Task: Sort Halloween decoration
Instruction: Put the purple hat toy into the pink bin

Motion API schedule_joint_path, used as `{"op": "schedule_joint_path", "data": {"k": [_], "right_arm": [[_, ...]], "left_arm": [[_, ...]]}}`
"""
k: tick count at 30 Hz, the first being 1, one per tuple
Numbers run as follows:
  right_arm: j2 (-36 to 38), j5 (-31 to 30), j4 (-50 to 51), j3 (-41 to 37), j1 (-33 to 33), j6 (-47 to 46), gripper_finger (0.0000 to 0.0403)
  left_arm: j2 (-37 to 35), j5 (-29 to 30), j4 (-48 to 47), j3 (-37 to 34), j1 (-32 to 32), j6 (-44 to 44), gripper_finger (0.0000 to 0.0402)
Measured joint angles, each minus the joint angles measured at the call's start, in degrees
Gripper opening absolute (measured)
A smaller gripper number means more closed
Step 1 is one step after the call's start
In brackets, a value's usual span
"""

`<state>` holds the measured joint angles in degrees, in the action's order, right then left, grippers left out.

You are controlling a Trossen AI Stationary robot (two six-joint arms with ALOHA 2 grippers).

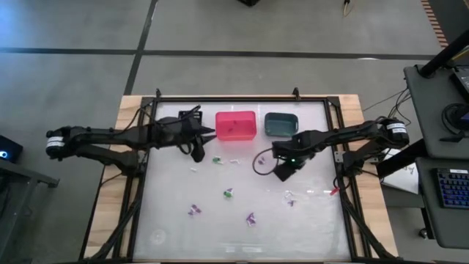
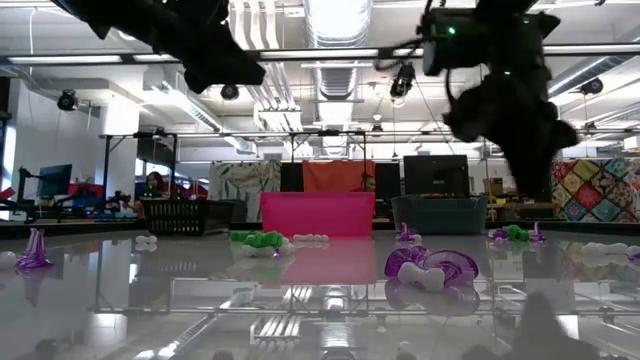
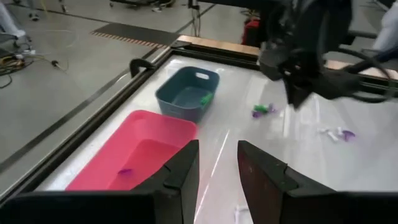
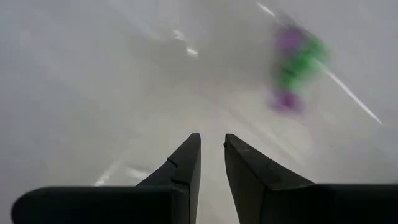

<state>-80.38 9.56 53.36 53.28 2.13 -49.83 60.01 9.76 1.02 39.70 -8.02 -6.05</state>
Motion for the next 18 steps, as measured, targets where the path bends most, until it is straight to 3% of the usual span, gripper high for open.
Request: {"op": "schedule_joint_path", "data": {"k": [4, 12, 18], "right_arm": [[0.0, -4.4, 8.1, 0.0, 0.0, -2.3, 0.0063], [-0.8, -10.8, 6.5, -0.1, 0.0, -2.7, 0.0063], [-2.1, -11.2, 1.9, -0.5, 0.0, -2.7, 0.0063]], "left_arm": [[0.0, 0.2, -0.1, 0.0, 0.5, 0.0, 0.0093], [0.0, 0.2, -0.2, 0.0, 0.5, 0.0, 0.0093], [0.0, 0.2, -0.2, 0.0, 0.5, 0.0, 0.0093]]}}
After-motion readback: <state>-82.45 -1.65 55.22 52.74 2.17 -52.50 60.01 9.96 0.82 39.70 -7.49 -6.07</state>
